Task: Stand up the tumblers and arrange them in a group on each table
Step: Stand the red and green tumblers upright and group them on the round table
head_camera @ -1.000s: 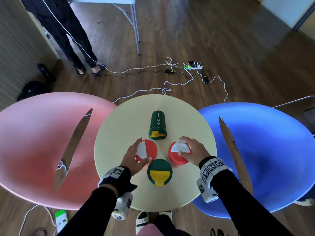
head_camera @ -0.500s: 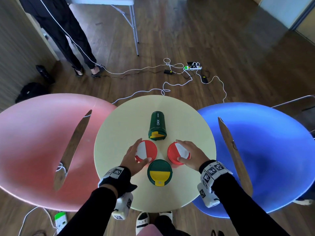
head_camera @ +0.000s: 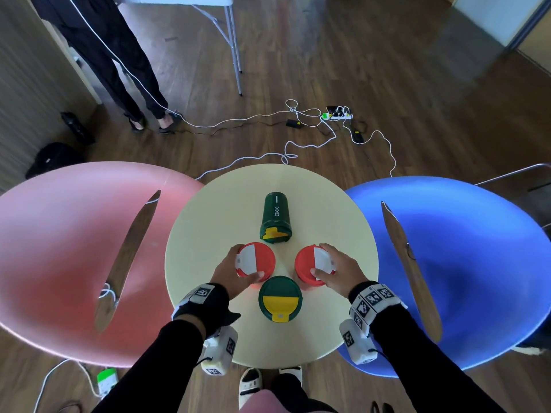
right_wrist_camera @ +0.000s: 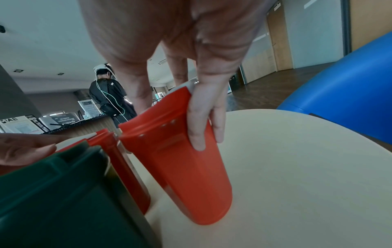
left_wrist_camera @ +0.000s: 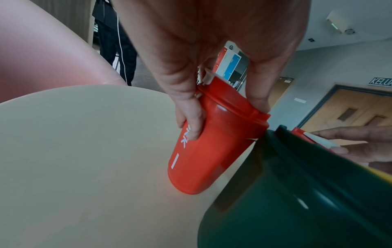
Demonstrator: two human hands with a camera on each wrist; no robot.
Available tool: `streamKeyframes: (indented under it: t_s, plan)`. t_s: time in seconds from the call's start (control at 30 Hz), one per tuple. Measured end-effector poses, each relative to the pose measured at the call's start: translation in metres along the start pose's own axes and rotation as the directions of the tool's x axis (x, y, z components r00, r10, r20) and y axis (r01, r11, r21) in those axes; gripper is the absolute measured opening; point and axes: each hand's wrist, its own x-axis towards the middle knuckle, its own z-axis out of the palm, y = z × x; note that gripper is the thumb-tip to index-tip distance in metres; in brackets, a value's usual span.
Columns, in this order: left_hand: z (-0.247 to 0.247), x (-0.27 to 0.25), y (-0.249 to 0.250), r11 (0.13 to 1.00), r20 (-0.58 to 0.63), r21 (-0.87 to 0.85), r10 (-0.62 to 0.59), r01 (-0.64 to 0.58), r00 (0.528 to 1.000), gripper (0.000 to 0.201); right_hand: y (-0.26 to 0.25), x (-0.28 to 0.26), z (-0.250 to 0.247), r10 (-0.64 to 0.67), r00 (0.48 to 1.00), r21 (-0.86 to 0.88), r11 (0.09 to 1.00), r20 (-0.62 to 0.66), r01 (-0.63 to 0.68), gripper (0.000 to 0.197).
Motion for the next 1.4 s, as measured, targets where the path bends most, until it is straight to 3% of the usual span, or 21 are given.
streamKeyframes:
  t_s: [0.57,0.73,0.9,1.03,1.2,1.4]
  plan:
    - [-0.006,0.001,0.002,1.0,0.056,0.025,-0.002,0.0,0.998,0.097,-0.015,-0.006,0.01,0.012,1.0,-0.021,1.0,-0.02,-0.012,0.065]
    - [-0.007,0.0,0.002,1.0,0.083,0.008,0.001,-0.002,0.997,0.113,-0.016,-0.006,0.007,0.014,1.0,-0.042,0.999,0.005,-0.013,0.066]
    - [-0.003,0.002,-0.003,1.0,0.061,-0.031,0.009,-0.007,0.998,0.102,-0.021,0.003,-0.002,0.028,0.998,-0.085,0.996,0.049,-0.024,0.061]
    - [-0.001,-0.001,-0.008,0.997,0.034,-0.058,0.057,-0.055,0.998,0.108,-0.04,0.03,-0.022,-0.077,0.994,-0.135,0.987,0.082,0.087,0.056]
    - [0.0,-0.004,-0.014,0.993,-0.011,-0.116,0.028,-0.029,1.0,0.109,-0.078,0.083,-0.036,-0.227,0.955,-0.297,0.914,0.189,0.276,0.06]
    - [0.005,-0.01,-0.02,0.974,-0.06,-0.219,0.036,-0.048,0.998,0.083,-0.108,0.136,-0.016,-0.175,0.901,-0.471,0.804,0.396,0.363,0.078]
